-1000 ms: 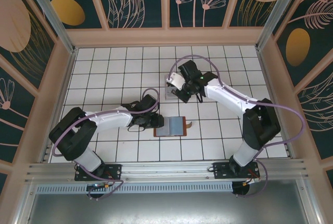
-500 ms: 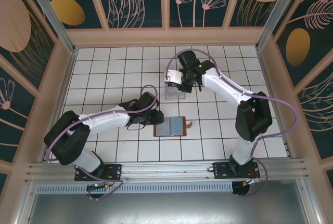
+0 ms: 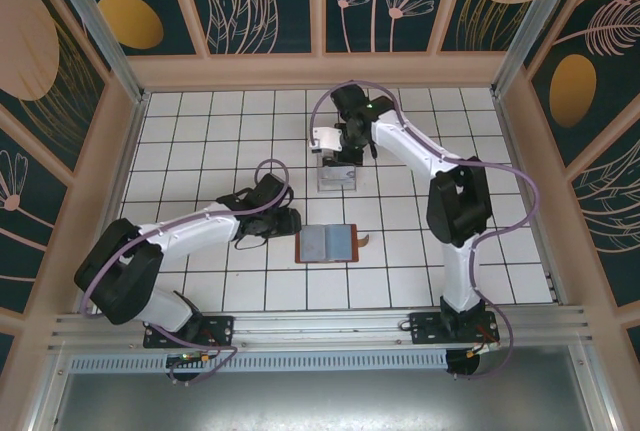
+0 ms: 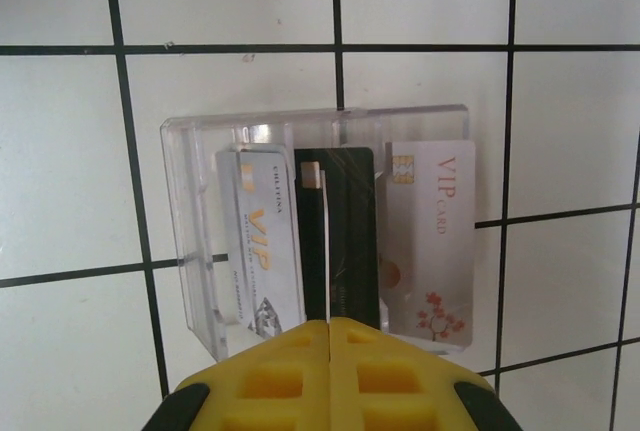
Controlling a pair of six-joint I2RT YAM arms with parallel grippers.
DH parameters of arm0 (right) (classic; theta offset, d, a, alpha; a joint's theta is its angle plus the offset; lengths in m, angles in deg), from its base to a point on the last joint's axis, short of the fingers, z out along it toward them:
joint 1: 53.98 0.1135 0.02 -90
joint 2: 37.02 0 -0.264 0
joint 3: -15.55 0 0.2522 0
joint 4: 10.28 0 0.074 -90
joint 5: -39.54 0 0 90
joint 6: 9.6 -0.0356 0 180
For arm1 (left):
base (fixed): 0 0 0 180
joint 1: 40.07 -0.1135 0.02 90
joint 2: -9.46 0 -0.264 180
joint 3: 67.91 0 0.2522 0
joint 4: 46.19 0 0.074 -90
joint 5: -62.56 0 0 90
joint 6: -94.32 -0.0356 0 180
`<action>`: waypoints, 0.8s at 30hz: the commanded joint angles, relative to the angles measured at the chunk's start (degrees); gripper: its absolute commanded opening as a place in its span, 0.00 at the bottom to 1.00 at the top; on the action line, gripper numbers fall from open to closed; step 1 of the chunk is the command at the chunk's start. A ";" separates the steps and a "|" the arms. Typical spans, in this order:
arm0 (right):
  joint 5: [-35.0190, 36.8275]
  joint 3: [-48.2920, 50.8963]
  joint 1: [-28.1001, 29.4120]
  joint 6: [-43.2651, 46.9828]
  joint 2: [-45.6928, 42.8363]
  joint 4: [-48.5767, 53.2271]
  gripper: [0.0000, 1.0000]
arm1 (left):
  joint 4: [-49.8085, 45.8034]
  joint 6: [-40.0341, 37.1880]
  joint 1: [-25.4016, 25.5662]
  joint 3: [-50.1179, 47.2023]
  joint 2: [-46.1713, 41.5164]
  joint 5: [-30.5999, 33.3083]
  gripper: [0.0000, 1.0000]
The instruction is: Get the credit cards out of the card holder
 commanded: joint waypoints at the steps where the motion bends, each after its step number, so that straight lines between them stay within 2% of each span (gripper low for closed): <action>1: -1.81 -4.48 -0.39 2.31 2.89 4.61 0.00 | -1.90 -0.30 -0.97 -1.29 -1.82 1.08 0.47; 8: -3.56 -10.32 -0.41 2.54 7.37 8.80 0.00 | -2.10 -0.78 -1.73 -1.13 -1.51 1.04 0.47; 24: -4.55 -10.57 -0.61 2.10 11.97 7.62 0.00 | -2.36 -0.68 -2.16 -1.05 -1.03 0.84 0.48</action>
